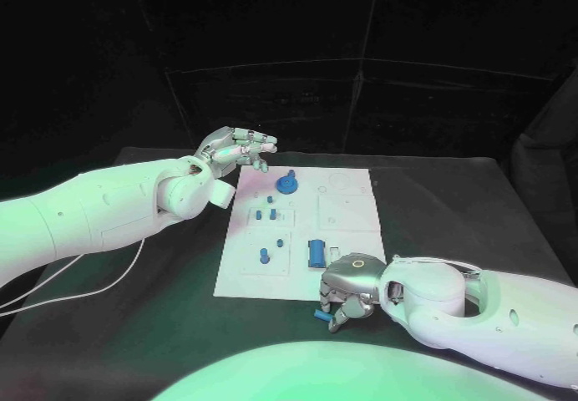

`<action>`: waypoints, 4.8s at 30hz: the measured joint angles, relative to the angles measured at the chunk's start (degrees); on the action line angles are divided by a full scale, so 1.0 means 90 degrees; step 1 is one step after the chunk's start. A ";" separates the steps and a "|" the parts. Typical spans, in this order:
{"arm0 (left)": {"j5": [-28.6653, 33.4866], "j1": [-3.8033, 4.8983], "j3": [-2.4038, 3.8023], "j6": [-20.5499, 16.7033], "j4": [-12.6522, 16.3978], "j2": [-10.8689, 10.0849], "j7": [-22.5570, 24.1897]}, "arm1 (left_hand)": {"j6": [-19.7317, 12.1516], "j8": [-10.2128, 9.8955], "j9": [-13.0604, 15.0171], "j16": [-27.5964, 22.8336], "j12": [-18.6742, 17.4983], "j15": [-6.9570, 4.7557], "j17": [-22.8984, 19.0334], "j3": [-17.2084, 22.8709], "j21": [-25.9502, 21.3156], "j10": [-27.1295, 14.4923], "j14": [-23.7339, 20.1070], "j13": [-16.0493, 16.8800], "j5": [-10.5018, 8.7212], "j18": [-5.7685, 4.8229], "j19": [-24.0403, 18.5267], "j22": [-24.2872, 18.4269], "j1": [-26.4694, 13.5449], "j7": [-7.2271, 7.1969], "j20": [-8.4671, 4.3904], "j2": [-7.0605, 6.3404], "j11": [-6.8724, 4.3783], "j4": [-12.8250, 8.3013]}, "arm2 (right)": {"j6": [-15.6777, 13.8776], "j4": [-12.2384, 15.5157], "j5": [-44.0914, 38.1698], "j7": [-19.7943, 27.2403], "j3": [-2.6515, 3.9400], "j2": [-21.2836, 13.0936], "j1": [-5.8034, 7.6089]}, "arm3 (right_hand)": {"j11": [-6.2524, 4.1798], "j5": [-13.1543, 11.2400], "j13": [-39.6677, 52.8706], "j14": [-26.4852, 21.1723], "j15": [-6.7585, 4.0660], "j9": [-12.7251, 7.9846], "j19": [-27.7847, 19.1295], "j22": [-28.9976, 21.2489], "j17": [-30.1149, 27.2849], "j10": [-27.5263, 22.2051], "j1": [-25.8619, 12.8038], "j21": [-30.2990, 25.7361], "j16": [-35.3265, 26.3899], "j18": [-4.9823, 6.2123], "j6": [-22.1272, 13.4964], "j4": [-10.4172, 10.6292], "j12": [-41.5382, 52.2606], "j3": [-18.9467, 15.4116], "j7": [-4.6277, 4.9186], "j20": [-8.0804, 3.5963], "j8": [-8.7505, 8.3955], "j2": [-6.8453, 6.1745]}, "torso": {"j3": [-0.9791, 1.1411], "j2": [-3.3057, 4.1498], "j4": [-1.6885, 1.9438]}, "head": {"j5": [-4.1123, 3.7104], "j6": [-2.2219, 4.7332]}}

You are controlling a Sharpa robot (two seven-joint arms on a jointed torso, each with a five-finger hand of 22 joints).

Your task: Assemble the parts on the task board

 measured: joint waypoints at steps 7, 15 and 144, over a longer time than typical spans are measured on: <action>0.0000 0.0000 0.0000 0.0002 0.0006 -0.0004 0.0000 | 0.0000 0.0000 0.0000 0.0000 0.0031 0.0000 -0.0008 0.0000 0.0000 0.0000 0.0000 0.0000 0.0000 0.0000 0.0000 0.0000 0.0000 0.0000 0.0000 0.0000 0.0000 0.0000 | 0.0000 0.0009 -0.0178 0.0004 -0.0018 0.0032 0.0005 | 0.0000 0.0000 -0.0048 0.0000 0.0000 -0.0003 0.0000 0.0000 -0.0001 0.0000 0.0078 0.0000 0.0000 0.0001 0.0013 -0.0068 0.0002 -0.0023 -0.0008 0.0000 -0.0007 -0.0024 | -0.0002 0.0002 0.0004 | -0.0006 0.0000; 0.0000 -0.0001 0.0000 0.0003 0.0008 -0.0005 -0.0001 | 0.0000 0.0000 0.0000 0.0000 0.0038 0.0000 -0.0008 0.0000 0.0000 0.0000 0.0000 0.0000 0.0000 0.0000 0.0000 0.0001 0.0000 0.0000 0.0000 0.0000 0.0000 0.0000 | 0.0018 0.0027 -0.0438 0.0022 -0.0026 0.0135 0.0005 | 0.0001 0.0000 -0.0038 0.0000 0.0001 -0.0038 0.0000 -0.0005 -0.0001 0.0000 0.0164 0.0000 0.0000 -0.0001 0.0014 -0.0101 -0.0007 -0.0057 -0.0008 0.0000 -0.0056 -0.0005 | -0.0001 0.0009 0.0008 | -0.0007 0.0000; 0.0000 -0.0001 0.0000 0.0004 0.0032 -0.0045 -0.0011 | -0.0022 0.0026 0.0000 0.0000 0.0038 0.0000 -0.0028 0.0000 0.0000 -0.0023 0.0000 -0.0006 0.0000 0.0000 0.0000 -0.0002 0.0000 0.0023 0.0000 0.0000 0.0024 -0.0034 | -0.0441 0.0359 -0.0714 0.0421 -0.0034 -0.0568 0.0011 | 0.0150 0.3187 -0.1019 0.0011 0.0103 -0.0898 0.0044 0.0335 -0.0001 -0.0148 0.0499 0.0126 0.0079 0.0001 -0.0218 0.1290 -0.0393 0.3404 0.0238 0.0070 -0.0394 -0.1529 | 0.0009 0.0009 0.0017 | -0.0050 0.0000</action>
